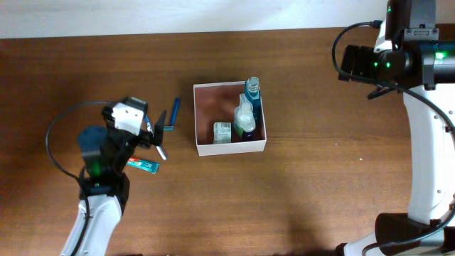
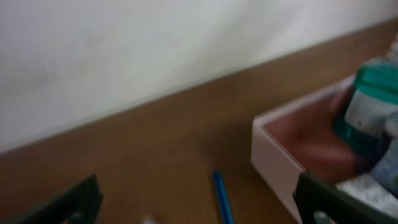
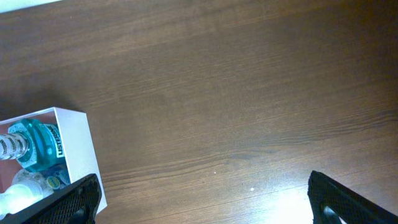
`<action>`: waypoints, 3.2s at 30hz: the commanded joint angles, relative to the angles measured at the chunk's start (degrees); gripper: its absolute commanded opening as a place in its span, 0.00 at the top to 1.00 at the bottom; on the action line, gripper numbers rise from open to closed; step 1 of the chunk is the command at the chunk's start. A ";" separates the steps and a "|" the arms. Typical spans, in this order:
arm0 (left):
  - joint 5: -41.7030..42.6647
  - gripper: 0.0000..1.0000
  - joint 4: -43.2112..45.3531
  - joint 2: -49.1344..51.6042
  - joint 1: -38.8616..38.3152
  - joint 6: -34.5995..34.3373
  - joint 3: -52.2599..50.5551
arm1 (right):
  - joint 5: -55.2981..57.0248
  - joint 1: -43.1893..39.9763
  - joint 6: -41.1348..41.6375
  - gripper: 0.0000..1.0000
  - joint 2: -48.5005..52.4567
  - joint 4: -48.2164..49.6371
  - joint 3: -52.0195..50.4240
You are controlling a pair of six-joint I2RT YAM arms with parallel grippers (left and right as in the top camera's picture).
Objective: Pack container
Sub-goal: 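Move the left gripper forward over the blue razor, then lower the left gripper onto the blue razor handle and grasp it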
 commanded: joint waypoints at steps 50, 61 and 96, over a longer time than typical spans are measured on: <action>-17.05 0.41 -8.31 25.09 -12.63 -6.91 18.05 | 0.72 -0.22 -0.31 0.01 0.09 0.15 0.11; -16.85 0.49 -7.76 27.19 -12.63 -11.19 18.05 | 0.72 -0.22 -0.33 0.01 0.09 0.15 0.11; -16.44 0.51 -36.09 35.82 -12.59 -10.97 38.82 | 0.72 -0.22 -0.31 0.01 0.09 0.15 0.11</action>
